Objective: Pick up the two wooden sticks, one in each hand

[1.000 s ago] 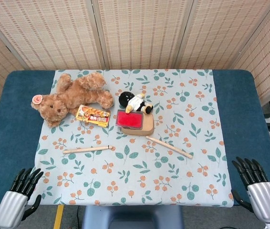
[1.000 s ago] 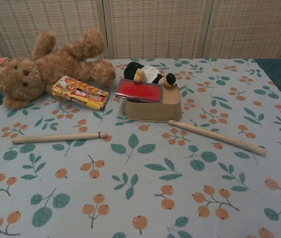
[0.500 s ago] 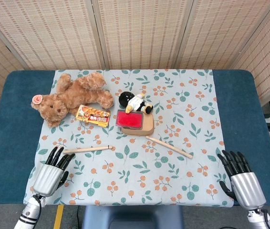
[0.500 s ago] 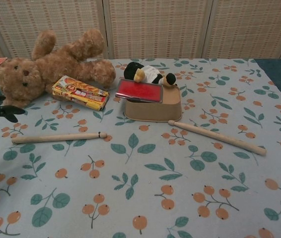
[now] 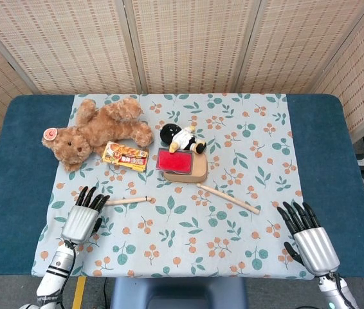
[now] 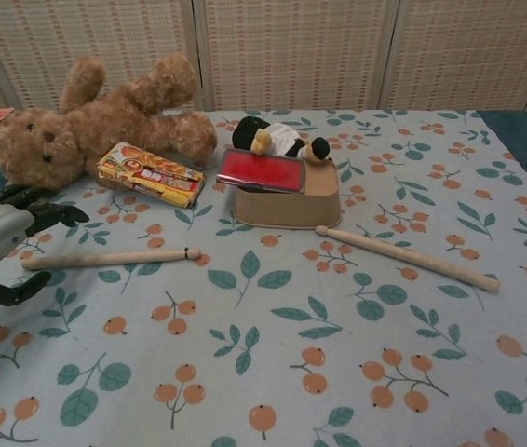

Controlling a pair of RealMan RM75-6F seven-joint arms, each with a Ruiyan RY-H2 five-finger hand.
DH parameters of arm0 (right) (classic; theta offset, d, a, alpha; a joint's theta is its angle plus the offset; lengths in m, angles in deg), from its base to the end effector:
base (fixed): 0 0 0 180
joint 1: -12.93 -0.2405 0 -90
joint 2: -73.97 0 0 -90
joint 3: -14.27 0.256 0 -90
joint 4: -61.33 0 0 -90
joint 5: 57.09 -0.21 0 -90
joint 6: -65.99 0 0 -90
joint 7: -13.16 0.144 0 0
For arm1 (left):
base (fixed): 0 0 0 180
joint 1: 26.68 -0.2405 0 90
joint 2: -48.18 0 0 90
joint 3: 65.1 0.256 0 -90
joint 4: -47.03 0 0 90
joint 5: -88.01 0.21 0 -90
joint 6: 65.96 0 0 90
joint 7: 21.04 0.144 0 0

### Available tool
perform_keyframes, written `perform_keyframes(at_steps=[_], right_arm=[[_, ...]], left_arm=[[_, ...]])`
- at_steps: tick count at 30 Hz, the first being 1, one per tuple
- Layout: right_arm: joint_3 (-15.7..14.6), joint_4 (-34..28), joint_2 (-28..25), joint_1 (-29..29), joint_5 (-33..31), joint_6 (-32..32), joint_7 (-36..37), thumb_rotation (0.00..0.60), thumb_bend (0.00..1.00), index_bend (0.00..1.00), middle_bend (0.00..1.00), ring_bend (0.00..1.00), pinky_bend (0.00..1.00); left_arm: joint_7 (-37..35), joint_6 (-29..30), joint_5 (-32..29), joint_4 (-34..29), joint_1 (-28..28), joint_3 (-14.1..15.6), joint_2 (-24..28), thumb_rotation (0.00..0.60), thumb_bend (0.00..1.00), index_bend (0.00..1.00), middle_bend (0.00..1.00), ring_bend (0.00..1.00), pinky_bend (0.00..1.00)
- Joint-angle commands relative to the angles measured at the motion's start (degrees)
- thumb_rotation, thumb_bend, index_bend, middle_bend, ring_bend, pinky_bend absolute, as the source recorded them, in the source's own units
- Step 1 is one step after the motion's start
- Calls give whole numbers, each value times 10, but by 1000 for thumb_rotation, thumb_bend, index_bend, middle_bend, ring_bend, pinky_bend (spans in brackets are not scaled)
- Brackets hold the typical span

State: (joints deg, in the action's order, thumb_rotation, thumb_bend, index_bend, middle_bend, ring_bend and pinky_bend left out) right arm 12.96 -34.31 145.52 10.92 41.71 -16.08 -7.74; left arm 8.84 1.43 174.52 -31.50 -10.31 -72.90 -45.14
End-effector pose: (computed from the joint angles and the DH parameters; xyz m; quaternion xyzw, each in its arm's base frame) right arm -0.2686 -0.1452 0.0895 0.7046 -0.3134 0.3414 0.5374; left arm -0.2432 0.2450 -0.0155 -0.7341 -0.2886 -0.3154 0.5276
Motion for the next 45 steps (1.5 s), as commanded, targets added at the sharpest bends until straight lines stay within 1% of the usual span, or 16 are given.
perform_keyframes(at_steps=[1, 8, 14, 16, 20, 28, 31, 35, 40, 45], right_arm=[[2, 4, 4, -7, -9, 11, -1, 600, 236, 0, 23, 0, 0], [3, 9, 1, -15, -24, 22, 3, 600, 236, 0, 22, 0, 0], [1, 6, -5, -16, -30, 21, 1, 600, 236, 0, 22, 0, 0], [1, 5, -5, -17, -30, 21, 1, 600, 236, 0, 22, 0, 0], [-2, 2, -9, -16, -33, 20, 1, 600, 236, 0, 23, 0, 0], [-5, -9, -19, -14, -35, 12, 8, 600, 236, 0, 23, 0, 0], [-6, -11, -21, -15, -36, 11, 7, 600, 237, 0, 22, 0, 0], [-7, -12, -22, -14, -38, 10, 6, 600, 236, 0, 22, 0, 0], [-10, -13, -21, -16, -43, 15, 1, 600, 236, 0, 22, 0, 0], [-10, -15, -20, -16, -46, 16, -3, 600, 236, 0, 22, 0, 0]], left_arm=[[28, -9, -18, 21, 19, -9, -22, 600, 431, 196, 203, 32, 0], [63, -9, -34, 74, 39, -6, -59, 600, 431, 283, 263, 53, 0], [101, -13, -52, 96, 52, -5, -71, 600, 431, 298, 290, 67, 0], [101, -13, -53, 97, 52, -5, -71, 600, 431, 302, 301, 71, 0], [101, -17, -61, 109, 59, -4, -75, 600, 431, 338, 360, 94, 0], [108, -21, -83, 144, 68, -1, -87, 600, 438, 376, 423, 127, 0], [110, -18, -86, 154, 71, 1, -91, 600, 437, 386, 431, 135, 0], [105, -13, -86, 159, 73, 6, -93, 600, 438, 428, 464, 151, 0], [98, -7, -86, 163, 75, 11, -94, 600, 438, 455, 477, 158, 0], [94, -3, -86, 170, 77, 15, -97, 600, 451, 527, 526, 180, 0]])
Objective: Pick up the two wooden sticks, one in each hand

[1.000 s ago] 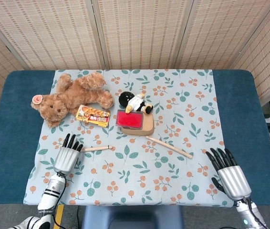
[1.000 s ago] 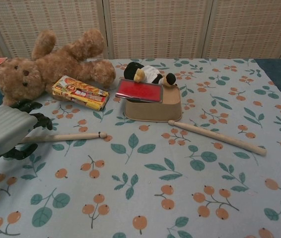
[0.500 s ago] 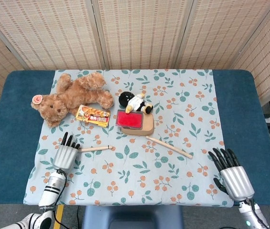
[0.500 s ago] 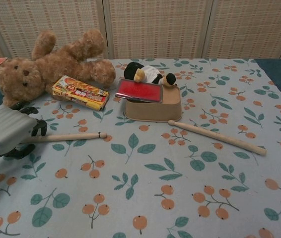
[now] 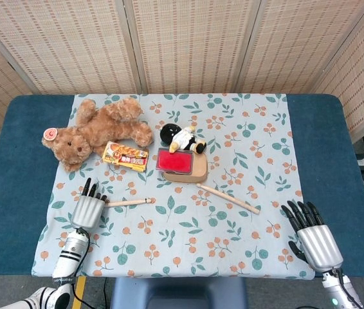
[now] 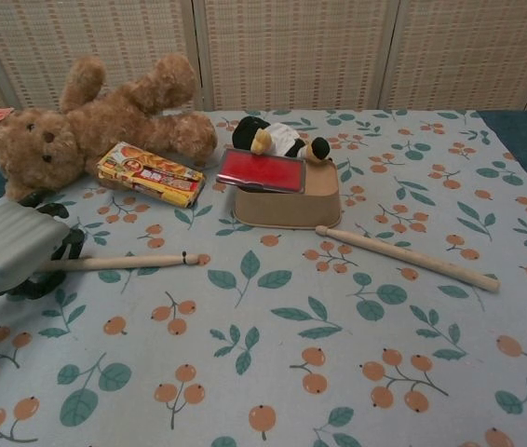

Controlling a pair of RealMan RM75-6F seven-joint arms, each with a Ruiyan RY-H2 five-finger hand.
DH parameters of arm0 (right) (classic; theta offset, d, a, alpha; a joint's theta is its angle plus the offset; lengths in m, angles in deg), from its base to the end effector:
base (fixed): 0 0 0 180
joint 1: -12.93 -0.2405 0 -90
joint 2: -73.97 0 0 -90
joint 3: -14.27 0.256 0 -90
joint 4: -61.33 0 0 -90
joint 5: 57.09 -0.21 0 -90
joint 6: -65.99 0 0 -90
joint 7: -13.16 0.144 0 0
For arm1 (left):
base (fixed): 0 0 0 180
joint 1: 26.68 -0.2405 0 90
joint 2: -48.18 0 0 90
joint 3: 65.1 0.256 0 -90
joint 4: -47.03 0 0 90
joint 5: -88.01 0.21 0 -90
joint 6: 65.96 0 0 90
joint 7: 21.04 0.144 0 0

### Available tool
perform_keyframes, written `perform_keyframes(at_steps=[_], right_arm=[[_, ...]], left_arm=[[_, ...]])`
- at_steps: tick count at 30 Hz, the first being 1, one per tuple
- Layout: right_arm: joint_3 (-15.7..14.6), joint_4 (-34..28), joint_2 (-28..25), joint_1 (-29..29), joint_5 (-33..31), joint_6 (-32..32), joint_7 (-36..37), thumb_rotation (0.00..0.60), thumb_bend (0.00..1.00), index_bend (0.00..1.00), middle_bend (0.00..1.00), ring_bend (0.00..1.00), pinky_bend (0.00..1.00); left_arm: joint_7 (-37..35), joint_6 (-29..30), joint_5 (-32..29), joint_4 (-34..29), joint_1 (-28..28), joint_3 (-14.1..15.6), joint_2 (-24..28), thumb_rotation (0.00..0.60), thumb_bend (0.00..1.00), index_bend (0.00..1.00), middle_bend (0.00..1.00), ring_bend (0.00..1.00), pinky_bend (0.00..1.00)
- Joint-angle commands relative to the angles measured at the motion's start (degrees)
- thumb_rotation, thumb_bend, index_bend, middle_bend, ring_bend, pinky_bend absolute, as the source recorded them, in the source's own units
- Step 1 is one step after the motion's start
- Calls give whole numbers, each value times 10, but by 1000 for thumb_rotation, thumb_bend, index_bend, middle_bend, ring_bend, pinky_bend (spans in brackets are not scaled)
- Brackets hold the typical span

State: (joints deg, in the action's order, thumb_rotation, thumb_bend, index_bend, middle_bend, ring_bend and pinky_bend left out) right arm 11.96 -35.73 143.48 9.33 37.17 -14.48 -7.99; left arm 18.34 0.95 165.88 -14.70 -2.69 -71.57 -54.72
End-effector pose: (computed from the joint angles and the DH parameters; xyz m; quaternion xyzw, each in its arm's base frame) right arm -0.2769 -0.1499 0.0950 0.7047 -0.3330 0.3133 0.5425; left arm -0.2578 0.2829 -0.0506 -0.7536 -0.2129 -0.2228 0.5806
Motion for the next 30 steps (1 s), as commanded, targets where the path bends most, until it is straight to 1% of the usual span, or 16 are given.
perform_keyframes(at_steps=[1, 4, 7, 9, 11, 13, 17, 19, 23, 27, 30], right_arm=[[-1, -1, 0, 0, -1, 0, -2, 600, 236, 0, 22, 0, 0], [-2, -2, 0, 0, -2, 0, -5, 600, 237, 0, 22, 0, 0], [-2, -2, 2, 0, -4, 0, -8, 600, 236, 0, 22, 0, 0], [-2, -2, 3, 0, -5, 1, -13, 600, 236, 0, 22, 0, 0], [-3, -2, 6, 0, -8, 4, -20, 600, 236, 0, 22, 0, 0], [-2, -2, 9, -3, -10, 8, -29, 600, 236, 0, 22, 0, 0], [4, -8, 19, -8, -22, 17, -49, 600, 237, 0, 19, 0, 0], [13, -10, 30, -12, -29, 18, -62, 600, 237, 0, 18, 0, 0], [33, -10, 58, -26, -57, 34, -88, 600, 236, 19, 66, 0, 0], [54, -12, 84, -56, -93, 73, -138, 600, 237, 48, 108, 0, 0], [75, -8, 116, -80, -132, 102, -183, 600, 236, 80, 133, 0, 0]], left_arm=[[-2, 3, 1, 3, 1, 3, -1, 600, 453, 540, 538, 186, 0], [-7, 8, 6, 2, 2, 7, 0, 600, 460, 588, 584, 202, 0], [-16, 12, 15, 1, 4, 14, 2, 600, 482, 676, 667, 240, 0], [-27, 15, 25, 3, 5, 20, 4, 600, 511, 736, 725, 276, 0], [-48, 22, 39, 9, 6, 28, 4, 600, 561, 796, 783, 315, 0], [-71, 31, 54, 19, 6, 34, 4, 600, 579, 824, 810, 339, 0], [-109, 45, 71, 31, 4, 43, 6, 600, 577, 838, 827, 360, 0], [-138, 55, 81, 33, 3, 47, 10, 600, 573, 839, 829, 365, 0], [-191, 86, 107, 31, -1, 55, 21, 600, 571, 841, 836, 376, 0], [-201, 103, 120, 9, -8, 62, 41, 600, 572, 842, 839, 379, 0], [-196, 113, 127, -12, -13, 67, 56, 600, 568, 842, 839, 379, 0]])
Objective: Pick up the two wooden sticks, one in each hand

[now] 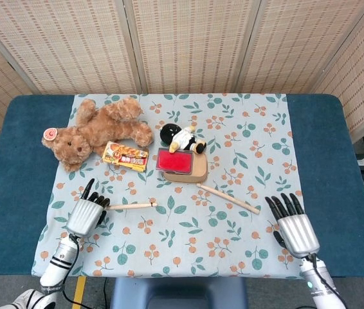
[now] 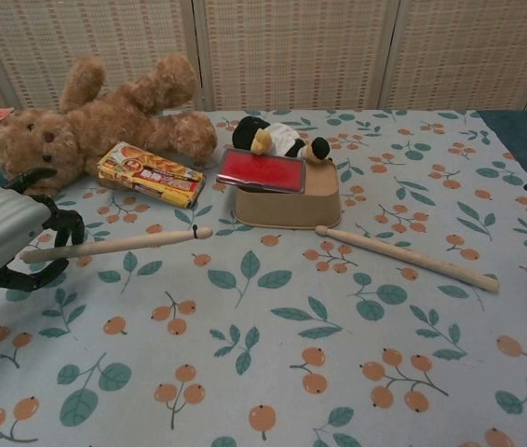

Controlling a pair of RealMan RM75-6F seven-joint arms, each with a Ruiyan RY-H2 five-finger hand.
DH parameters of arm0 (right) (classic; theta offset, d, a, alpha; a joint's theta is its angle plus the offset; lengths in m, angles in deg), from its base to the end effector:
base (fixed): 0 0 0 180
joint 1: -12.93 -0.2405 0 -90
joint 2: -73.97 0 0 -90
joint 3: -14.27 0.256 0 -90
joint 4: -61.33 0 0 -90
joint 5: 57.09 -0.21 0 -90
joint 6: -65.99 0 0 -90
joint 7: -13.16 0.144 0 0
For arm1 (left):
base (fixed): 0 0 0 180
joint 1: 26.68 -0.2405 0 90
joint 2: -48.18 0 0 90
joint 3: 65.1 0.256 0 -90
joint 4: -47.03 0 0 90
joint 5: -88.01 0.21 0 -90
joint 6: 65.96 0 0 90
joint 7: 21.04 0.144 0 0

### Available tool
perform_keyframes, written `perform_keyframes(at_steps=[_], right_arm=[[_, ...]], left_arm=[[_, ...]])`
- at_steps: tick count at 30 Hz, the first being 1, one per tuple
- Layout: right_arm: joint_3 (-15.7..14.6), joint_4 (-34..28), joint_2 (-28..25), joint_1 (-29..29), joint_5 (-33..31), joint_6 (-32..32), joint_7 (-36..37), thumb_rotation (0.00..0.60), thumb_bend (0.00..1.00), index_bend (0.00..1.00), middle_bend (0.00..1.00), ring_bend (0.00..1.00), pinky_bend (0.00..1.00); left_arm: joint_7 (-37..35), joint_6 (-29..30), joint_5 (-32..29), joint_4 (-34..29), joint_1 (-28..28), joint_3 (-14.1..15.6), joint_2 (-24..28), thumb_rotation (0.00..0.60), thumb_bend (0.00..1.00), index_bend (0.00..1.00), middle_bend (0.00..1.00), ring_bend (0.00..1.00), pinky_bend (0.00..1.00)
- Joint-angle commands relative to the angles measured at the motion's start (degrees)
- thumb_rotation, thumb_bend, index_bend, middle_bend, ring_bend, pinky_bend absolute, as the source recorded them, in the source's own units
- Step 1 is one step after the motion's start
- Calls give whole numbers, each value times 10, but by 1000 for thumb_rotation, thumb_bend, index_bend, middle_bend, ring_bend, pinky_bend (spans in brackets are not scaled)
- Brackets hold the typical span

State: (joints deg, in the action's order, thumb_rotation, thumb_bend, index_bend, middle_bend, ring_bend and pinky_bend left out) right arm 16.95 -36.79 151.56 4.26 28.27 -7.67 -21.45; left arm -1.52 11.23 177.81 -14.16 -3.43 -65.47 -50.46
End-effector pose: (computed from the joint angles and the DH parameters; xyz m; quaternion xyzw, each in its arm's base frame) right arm -0.2528 -0.1895 0.0531 0.7173 -0.3176 0.2846 0.5510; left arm -0.2538 0.2633 -0.0240 -0.7460 -0.2093 -0.3554 0.5228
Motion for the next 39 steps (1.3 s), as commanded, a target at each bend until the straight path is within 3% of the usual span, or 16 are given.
perform_keyframes(at_steps=[1, 13, 28, 39], right_arm=[[32, 5, 49, -40, -60, 44, -65, 600, 237, 86, 141, 0, 0], [86, 59, 171, -119, -225, 66, -224, 600, 236, 131, 182, 0, 0], [83, 124, 223, -170, -304, 49, -274, 600, 236, 284, 288, 3, 0], [66, 127, 229, -188, -327, 32, -290, 600, 236, 338, 339, 57, 0]], left_arm=[[5, 13, 10, -25, -8, 8, 18, 600, 568, 842, 838, 379, 0], [8, 28, 15, -55, -21, 8, 50, 600, 570, 842, 839, 379, 0], [6, 34, 20, -48, -26, 4, 55, 600, 569, 844, 841, 380, 0], [16, 34, 24, -39, -26, 2, 54, 600, 570, 845, 843, 386, 0]])
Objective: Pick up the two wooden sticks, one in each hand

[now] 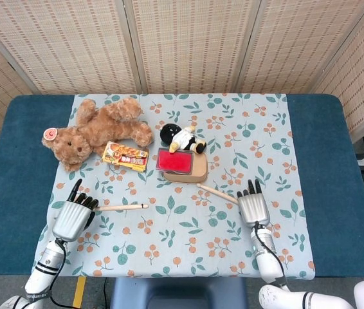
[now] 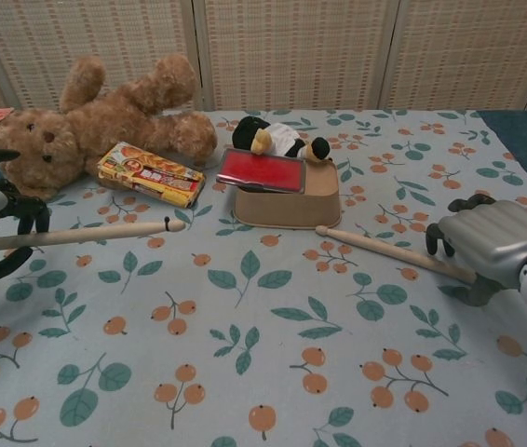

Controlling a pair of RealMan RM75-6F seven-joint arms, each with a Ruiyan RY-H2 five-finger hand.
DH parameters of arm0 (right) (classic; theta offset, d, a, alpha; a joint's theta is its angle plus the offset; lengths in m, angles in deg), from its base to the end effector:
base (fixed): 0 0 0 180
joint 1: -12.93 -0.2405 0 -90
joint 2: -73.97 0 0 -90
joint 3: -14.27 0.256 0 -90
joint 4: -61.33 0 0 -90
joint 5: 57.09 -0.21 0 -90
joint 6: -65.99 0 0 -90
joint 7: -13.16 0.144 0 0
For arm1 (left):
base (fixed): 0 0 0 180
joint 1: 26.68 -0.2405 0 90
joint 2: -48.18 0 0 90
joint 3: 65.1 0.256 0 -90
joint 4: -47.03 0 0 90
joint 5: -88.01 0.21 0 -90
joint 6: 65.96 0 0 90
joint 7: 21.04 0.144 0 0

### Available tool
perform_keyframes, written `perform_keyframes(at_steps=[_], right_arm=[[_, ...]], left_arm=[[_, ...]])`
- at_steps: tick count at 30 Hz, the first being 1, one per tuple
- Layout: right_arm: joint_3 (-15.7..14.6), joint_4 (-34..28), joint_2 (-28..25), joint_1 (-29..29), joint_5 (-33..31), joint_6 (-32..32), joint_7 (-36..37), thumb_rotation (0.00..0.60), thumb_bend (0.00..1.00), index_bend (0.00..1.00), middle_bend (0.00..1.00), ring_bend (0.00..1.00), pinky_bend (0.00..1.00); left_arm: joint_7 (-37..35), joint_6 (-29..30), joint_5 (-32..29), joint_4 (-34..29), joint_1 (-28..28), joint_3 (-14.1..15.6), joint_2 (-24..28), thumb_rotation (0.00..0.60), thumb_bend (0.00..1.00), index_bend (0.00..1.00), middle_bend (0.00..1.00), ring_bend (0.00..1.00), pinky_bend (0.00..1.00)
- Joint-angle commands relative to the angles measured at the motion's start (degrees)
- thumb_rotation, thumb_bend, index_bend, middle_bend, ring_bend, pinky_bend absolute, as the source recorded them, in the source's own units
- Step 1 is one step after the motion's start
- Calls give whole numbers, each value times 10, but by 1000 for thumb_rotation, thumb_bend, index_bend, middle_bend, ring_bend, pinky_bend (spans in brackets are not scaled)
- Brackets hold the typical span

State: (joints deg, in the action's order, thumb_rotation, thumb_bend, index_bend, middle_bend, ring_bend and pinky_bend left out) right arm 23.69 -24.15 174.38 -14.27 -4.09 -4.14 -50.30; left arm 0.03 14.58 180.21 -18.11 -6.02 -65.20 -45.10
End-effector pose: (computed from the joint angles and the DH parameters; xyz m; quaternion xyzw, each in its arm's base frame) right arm -0.2082 -0.2733 -0.0509 0.7365 -0.3053 0.1540 0.5836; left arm -0.2646 0.2519 0.0068 -0.7408 -0.1837 -0.3530 0.5412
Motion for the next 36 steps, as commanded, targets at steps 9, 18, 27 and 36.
perform_keyframes(at_steps=[9, 18, 27, 36], right_arm=[[-11, 0, 6, -13, -15, -16, -10, 600, 237, 396, 393, 120, 0], [-21, -3, 5, -19, -19, -29, -14, 600, 264, 510, 469, 188, 0], [-29, -1, 4, -24, -30, -33, -19, 600, 271, 549, 528, 257, 0], [-36, 3, 1, -27, -28, -37, -12, 600, 295, 691, 633, 345, 0]], left_arm=[[4, 2, 0, 3, -1, -3, 0, 600, 571, 845, 843, 387, 0], [3, -1, -1, 5, -2, -4, -1, 600, 572, 845, 844, 390, 0], [4, 1, 0, 4, -3, -5, 0, 600, 571, 845, 844, 392, 0], [4, 0, 0, 3, -3, -6, 0, 600, 571, 845, 844, 393, 0]])
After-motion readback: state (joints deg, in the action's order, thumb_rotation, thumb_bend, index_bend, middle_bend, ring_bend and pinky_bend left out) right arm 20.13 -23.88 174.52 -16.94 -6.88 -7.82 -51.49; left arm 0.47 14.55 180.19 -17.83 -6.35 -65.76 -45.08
